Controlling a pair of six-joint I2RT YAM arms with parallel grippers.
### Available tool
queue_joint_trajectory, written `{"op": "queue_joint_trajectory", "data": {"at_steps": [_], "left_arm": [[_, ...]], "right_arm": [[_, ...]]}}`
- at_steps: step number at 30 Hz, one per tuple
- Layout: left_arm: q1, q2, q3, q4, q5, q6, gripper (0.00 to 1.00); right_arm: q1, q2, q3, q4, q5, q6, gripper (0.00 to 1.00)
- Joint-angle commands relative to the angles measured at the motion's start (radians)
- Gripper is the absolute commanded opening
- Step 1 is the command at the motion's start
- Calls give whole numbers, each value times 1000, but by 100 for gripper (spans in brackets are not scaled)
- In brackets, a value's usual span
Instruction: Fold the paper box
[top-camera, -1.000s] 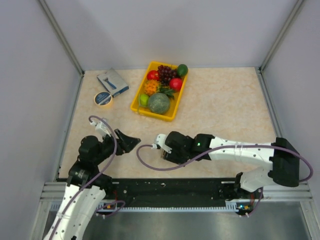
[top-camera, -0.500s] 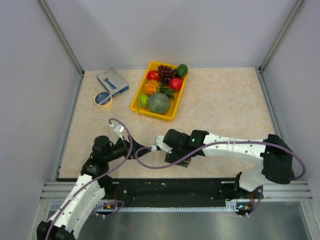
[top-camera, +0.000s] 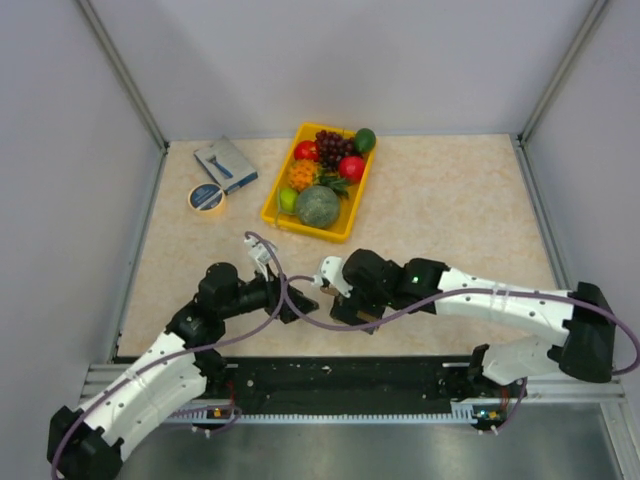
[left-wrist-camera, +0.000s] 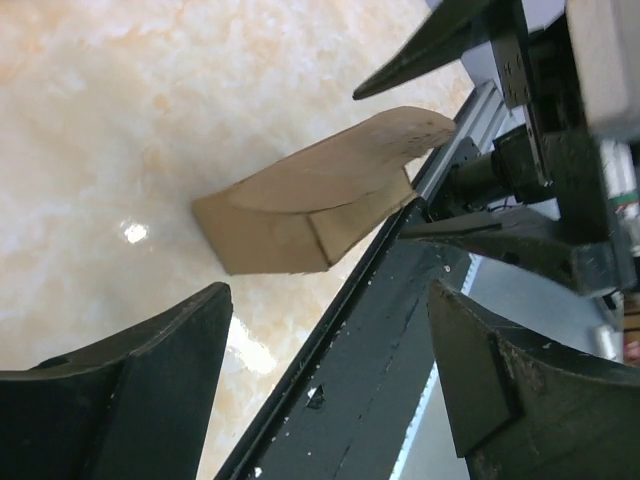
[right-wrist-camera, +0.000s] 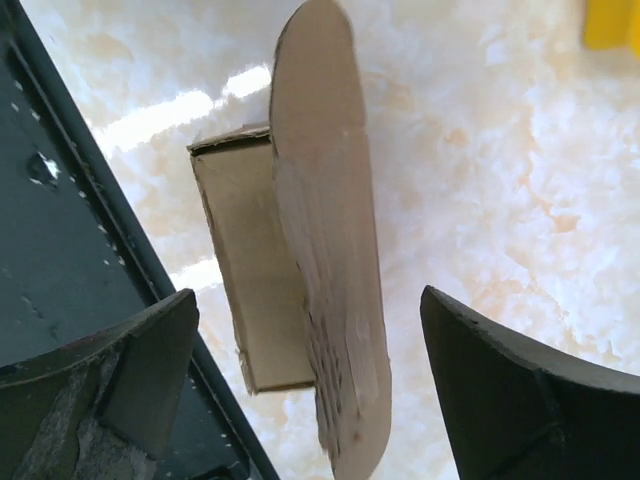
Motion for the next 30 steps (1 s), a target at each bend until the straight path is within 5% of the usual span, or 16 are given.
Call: {"op": "queue_joint_trajectory", "data": {"at_steps": [1, 4, 10, 14, 20, 24, 30], "left_arm": [[-160, 18, 107, -105, -280, 205, 80], [-193, 73, 159, -151, -325, 289, 71], [-261, 303, 290, -231, -346, 400, 91], [-392, 373, 350, -262, -530, 517, 85], [-398, 418, 390, -291, -661, 546, 75], [-398, 401, 396, -279, -653, 590, 68], [-401, 488, 501, -377, -620, 693, 80]], "right_arm": [[-21, -155, 42, 25, 12, 136, 92], [-28, -247, 33, 3, 20, 301, 94], [-91, -528, -90, -48, -9, 628, 90], [-99, -633, -174, -83, 2, 716, 79], [-99, -553, -199, -123, 69, 688, 57], [-99, -479, -182, -140, 103, 662, 57], [-99, -407, -147, -147, 149, 621, 56]]}}
